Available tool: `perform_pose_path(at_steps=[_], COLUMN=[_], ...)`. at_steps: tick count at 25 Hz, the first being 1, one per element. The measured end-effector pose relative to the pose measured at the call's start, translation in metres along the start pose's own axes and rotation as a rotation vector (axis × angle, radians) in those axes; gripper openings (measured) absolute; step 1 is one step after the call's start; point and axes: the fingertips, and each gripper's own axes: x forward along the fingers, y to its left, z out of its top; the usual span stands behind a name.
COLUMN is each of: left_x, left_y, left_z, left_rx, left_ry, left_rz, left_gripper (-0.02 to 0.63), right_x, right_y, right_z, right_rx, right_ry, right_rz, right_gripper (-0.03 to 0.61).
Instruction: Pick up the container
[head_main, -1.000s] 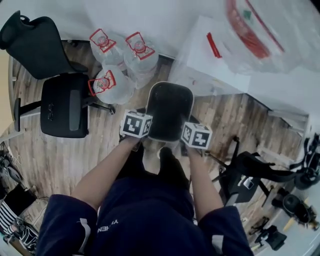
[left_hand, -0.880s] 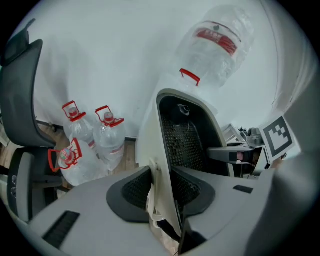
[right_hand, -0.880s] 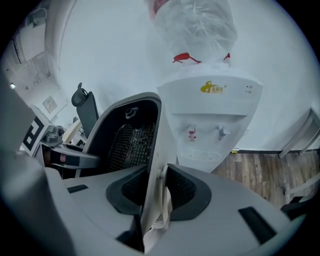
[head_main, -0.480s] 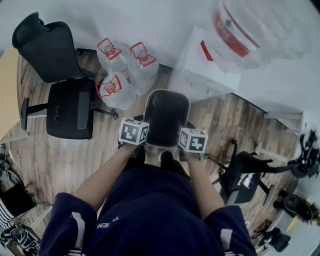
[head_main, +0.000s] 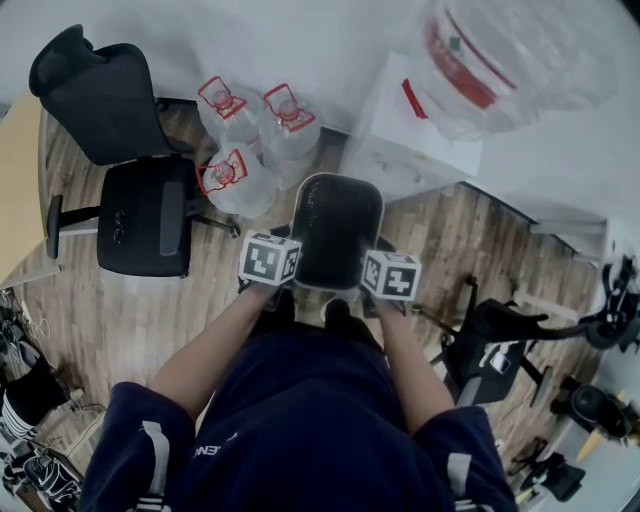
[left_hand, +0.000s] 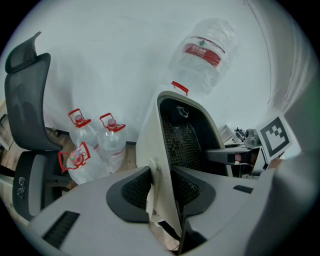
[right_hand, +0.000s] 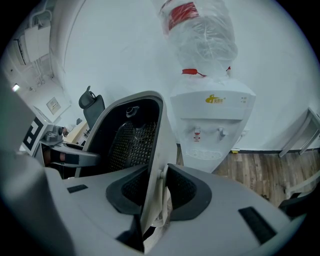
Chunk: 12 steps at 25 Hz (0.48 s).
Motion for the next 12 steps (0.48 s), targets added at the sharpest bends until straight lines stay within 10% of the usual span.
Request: perform_pose_path(at_steps=[12], left_x=[0.0080], left_y=[-0.0011], left_z=[0.0022], left_rx=[0.005], left_ry=[0.011], left_rz=[-0.001], left_gripper=[0.135], right_x=[0.0065], right_y=[-0.0075], right_z=[-0.0031], right_rx=[0.010], right_ry=[0.010], right_rz=[-0.014], right_gripper=[0.107])
